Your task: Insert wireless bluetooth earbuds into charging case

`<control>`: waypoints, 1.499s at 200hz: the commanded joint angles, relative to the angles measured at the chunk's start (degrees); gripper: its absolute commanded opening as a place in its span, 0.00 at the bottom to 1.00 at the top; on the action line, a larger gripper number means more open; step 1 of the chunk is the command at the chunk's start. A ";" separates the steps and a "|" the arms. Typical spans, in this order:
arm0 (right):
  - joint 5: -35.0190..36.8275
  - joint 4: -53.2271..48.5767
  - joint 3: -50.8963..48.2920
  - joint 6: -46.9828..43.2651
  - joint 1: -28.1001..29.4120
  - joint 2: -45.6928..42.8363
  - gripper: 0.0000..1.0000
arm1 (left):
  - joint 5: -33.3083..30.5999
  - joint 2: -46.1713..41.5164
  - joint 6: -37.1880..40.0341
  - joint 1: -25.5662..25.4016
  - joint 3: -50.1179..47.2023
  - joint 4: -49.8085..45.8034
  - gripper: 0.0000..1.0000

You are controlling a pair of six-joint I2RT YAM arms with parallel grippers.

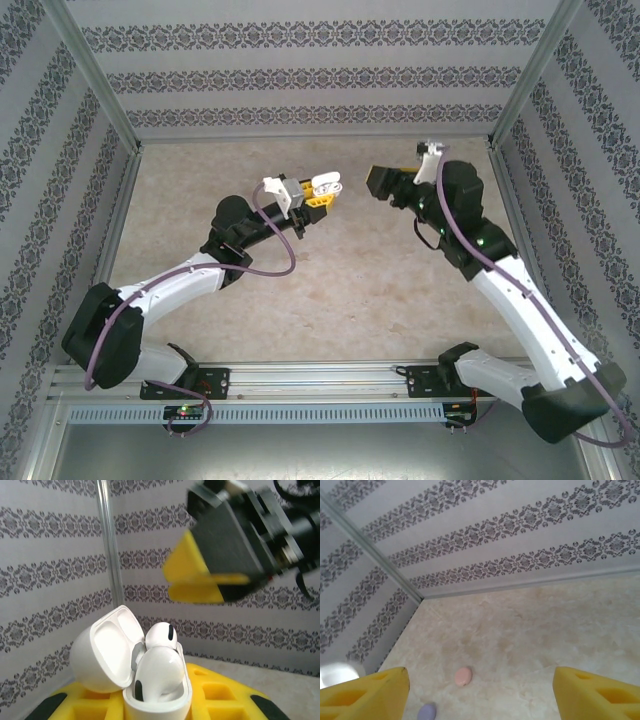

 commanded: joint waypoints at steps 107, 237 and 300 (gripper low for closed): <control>-14.62 -22.64 31.11 2.02 -2.13 28.47 0.00 | 14.08 8.40 7.95 0.36 4.08 -8.14 0.00; -18.78 -26.27 22.92 -2.14 4.43 27.67 0.00 | 11.68 12.27 5.69 1.19 7.26 -3.79 0.00; -12.88 -22.46 11.44 2.11 3.71 16.26 0.00 | 10.81 13.97 0.83 3.26 7.09 1.80 0.00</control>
